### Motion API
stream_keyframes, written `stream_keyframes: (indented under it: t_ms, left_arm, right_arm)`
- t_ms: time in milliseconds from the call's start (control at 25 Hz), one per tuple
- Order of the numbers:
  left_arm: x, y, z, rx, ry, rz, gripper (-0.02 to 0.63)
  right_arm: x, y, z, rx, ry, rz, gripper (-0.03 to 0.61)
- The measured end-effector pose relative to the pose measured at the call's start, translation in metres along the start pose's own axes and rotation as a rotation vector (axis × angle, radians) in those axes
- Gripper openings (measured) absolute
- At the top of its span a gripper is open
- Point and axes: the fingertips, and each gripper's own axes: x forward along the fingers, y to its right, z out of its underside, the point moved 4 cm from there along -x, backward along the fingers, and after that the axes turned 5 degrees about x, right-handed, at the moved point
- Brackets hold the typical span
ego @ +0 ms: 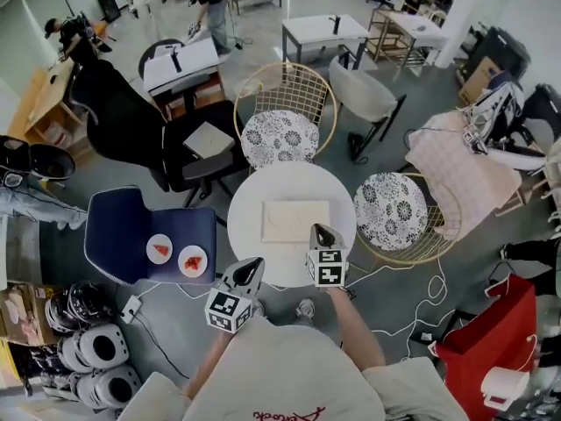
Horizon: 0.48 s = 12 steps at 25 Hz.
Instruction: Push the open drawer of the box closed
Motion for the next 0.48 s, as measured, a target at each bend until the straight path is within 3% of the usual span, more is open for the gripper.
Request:
stream_keyframes:
  t_ms: [200,480]
  left_arm:
    - [0.021,0.007,-0.029,0.047,0.051,0.012,0.012]
    - [0.040,0.029,-0.045,0.084,0.079,0.014,0.013]
  right_arm:
    - [-0.009,0.005,-0.037,-0.019,0.094,-0.025,0.017]
    - [-0.039,0.002,-0.060,-0.013,0.208,-0.083,0.017]
